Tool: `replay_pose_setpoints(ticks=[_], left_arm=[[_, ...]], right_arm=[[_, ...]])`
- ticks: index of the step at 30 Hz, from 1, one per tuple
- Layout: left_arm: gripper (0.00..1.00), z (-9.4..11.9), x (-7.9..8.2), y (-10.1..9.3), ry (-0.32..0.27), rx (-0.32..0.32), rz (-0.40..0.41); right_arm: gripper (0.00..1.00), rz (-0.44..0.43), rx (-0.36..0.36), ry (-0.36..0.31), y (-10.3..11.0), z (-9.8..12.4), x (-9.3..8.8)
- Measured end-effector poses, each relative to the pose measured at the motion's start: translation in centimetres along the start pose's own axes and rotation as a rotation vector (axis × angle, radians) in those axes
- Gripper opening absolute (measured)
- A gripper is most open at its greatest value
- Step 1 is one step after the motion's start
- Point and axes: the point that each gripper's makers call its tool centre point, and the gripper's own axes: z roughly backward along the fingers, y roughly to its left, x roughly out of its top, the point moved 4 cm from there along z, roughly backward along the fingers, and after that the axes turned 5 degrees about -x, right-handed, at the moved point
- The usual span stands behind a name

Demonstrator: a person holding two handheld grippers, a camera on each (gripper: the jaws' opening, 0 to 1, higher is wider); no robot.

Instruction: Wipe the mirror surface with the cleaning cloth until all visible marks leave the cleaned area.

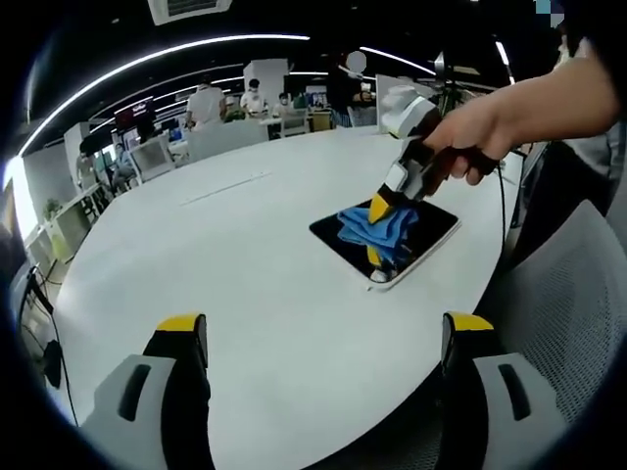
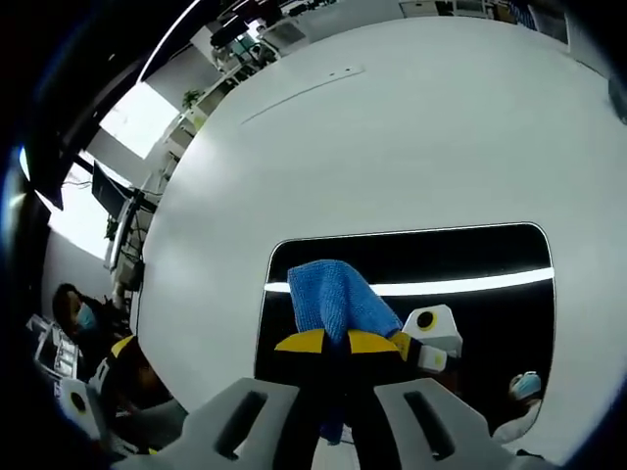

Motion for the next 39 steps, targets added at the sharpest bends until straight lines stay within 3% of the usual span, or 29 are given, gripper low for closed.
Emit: replay_pose_setpoints(ticks=[10, 27, 31, 39], left_arm=[[0.99, 0.0, 0.1, -0.4, 0.003, -0.022, 0.042], [0.99, 0.2, 1.2, -0.7, -0.020, -0.019, 0.040], [0.99, 0.5, 2.0, -1.1, -0.054, -0.023, 0.020], [0.99, 0.9, 3.4, -1.8, -0.071, -0.069, 0.064]], right_arm=[[0.01, -0.006, -0.019, -0.007, -2.7, 1.1, 0.0], [0.01, -0.027, -0.039, -0.023, -6.4, 2.3, 0.1], [0.01, -0.045, -0.045, -0.027, -7.3, 2.7, 0.1], [0.01, -0.044, -0.056, -0.030, -8.5, 3.0, 0.2]])
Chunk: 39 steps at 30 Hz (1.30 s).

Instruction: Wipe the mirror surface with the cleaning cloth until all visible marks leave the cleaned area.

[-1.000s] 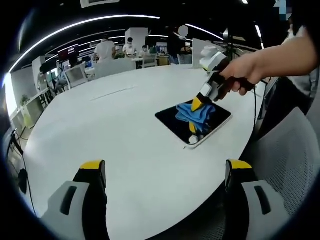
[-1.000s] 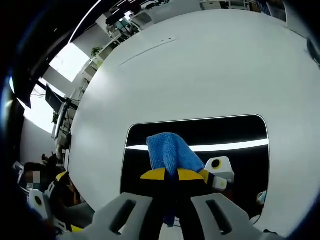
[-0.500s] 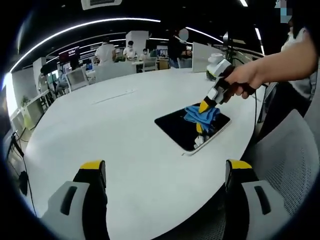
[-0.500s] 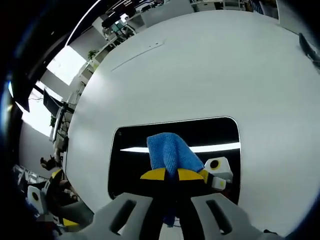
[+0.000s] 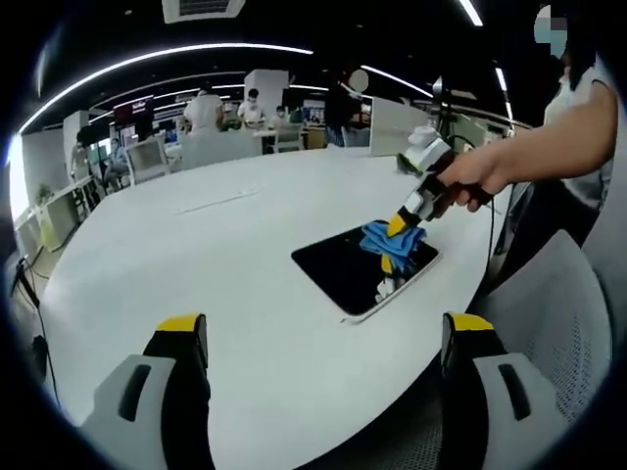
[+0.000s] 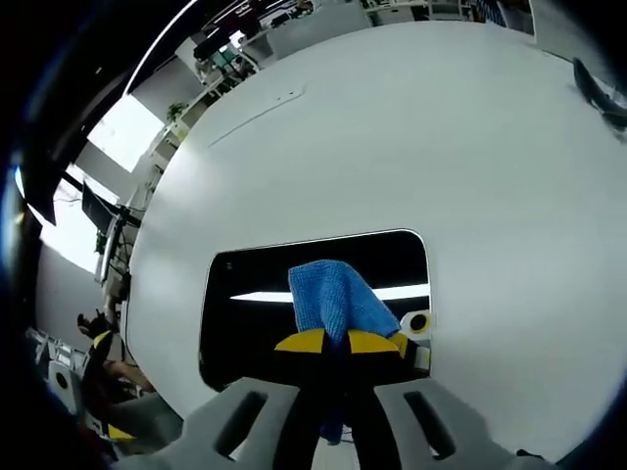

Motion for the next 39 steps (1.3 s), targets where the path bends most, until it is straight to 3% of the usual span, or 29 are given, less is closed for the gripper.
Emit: replay_pose_setpoints(ticks=[2, 8, 12, 17, 19, 33, 39], left_arm=[[0.99, 0.2, 1.1, -0.3, -0.056, -0.014, 0.000], [0.99, 1.3, 2.3, 0.1, -0.045, 0.010, 0.028], [0.95, 2.5, 3.5, 0.1, -0.090, 0.011, 0.081], [0.92, 3.4, 3.1, -0.1, -0.070, -0.019, 0.114], [0.94, 3.6, 3.2, 0.0, -0.091, -0.021, 0.120], [0.99, 3.4, 2.6, 0.2, -0.107, 0.034, 0.067], [0.99, 3.6, 2.4, 0.4, -0.120, 0.060, 0.087]], right_arm=[[0.01, 0.001, -0.003, -0.001, -0.3, 0.2, 0.0], [0.01, -0.009, -0.009, -0.004, -1.4, 0.5, 0.1], [0.01, -0.018, -0.009, -0.004, -1.9, 0.7, 0.1], [0.01, -0.015, -0.013, -0.002, -2.2, 1.1, 0.0], [0.01, -0.016, -0.013, -0.002, -2.4, 1.0, 0.1], [0.01, -0.025, -0.032, -0.005, -3.8, 1.7, 0.1], [0.01, -0.023, -0.035, -0.003, -3.8, 1.2, 0.2]])
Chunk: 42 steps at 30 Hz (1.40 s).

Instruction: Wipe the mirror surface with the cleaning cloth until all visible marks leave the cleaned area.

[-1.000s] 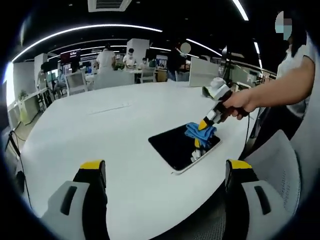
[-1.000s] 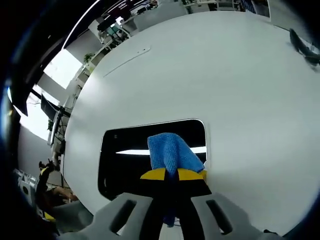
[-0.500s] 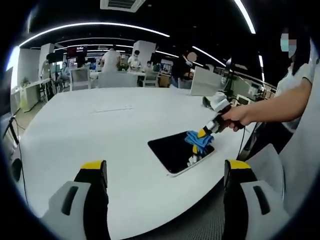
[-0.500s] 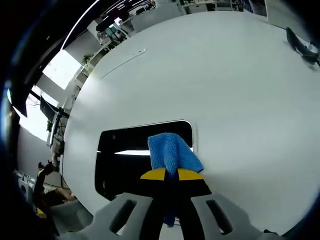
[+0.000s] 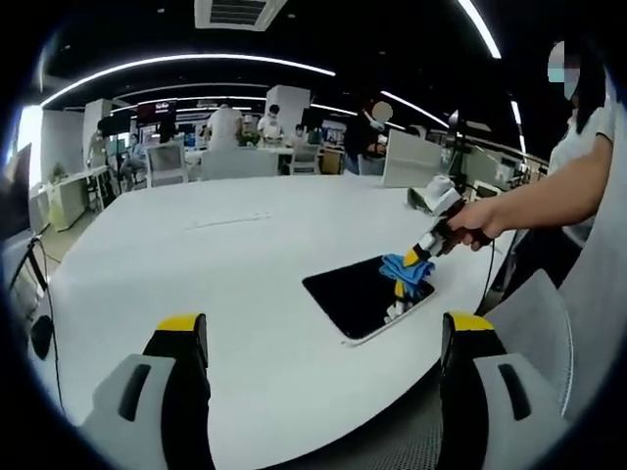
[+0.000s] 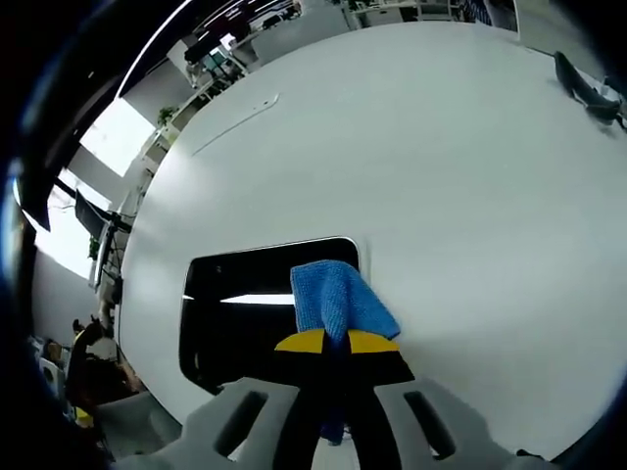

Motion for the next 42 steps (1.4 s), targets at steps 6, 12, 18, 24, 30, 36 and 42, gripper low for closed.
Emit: replay_pose_setpoints(ticks=[6, 12, 18, 24, 30, 36, 42], left_arm=[[0.98, 0.1, 0.0, 0.2, -0.016, 0.003, 0.012], [0.99, 0.0, -0.1, 0.3, -0.017, 0.007, 0.014], [0.99, -0.1, -0.1, 0.1, -0.008, 0.002, -0.006], [0.98, 0.0, -0.1, 0.2, -0.015, 0.004, -0.004], [0.99, 0.1, 0.1, 0.3, -0.028, -0.006, 0.025], [0.99, -0.2, 0.3, 0.5, -0.010, -0.016, 0.048], [0.99, -0.3, 0.7, 0.3, 0.001, -0.020, 0.004]], right_arm=[[0.01, 0.001, -0.003, 0.002, 0.0, 0.2, 0.0], [0.01, 0.010, -0.019, 0.006, -0.4, 0.5, 0.0], [0.01, 0.005, -0.028, -0.003, -0.5, -0.1, 0.0], [0.01, 0.018, -0.031, -0.002, -0.4, -0.1, 0.0], [0.00, 0.005, -0.048, -0.016, 0.1, 0.6, -0.7], [0.00, 0.013, -0.063, -0.016, 0.2, 1.2, -1.8], [0.00, 0.000, -0.072, -0.011, 0.2, 1.3, -2.5]])
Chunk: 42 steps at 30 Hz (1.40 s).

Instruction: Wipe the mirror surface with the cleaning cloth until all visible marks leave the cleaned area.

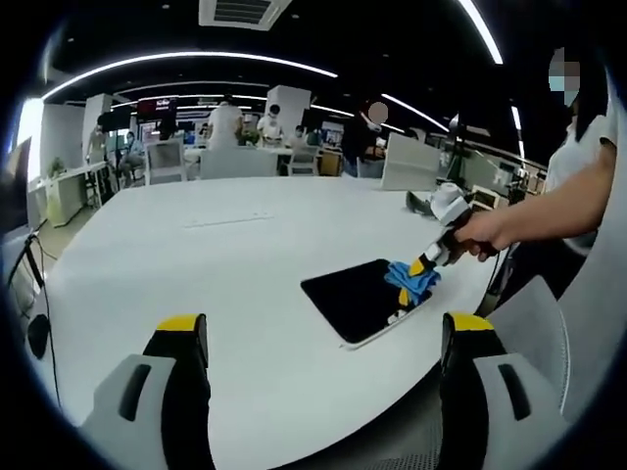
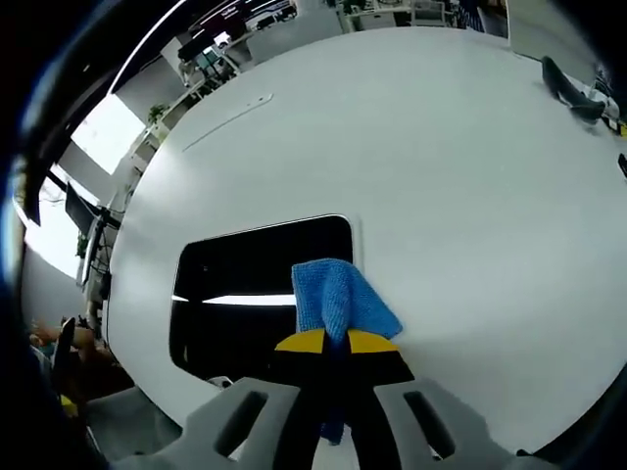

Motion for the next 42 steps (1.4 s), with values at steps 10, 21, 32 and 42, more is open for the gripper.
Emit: replay_pose_setpoints(ticks=[10, 21, 32, 42], left_arm=[[0.99, -0.9, -1.3, -0.2, 0.053, -0.043, -0.008], [0.99, -1.6, -1.5, -0.6, 0.037, -0.047, 0.006], [0.97, -1.6, -1.8, -0.8, 0.050, -0.022, -0.026], [0.99, -1.3, -2.5, -1.2, 0.064, -0.057, 0.016]], right_arm=[[0.00, -0.033, -0.008, 0.011, -0.2, 0.7, -1.6], [0.00, -0.036, 0.001, 0.020, -0.1, 0.9, -2.7], [0.01, -0.076, -0.005, 0.012, -0.2, 1.3, -3.4], [0.01, -0.022, -0.046, 0.003, 0.7, 1.3, -3.5]])
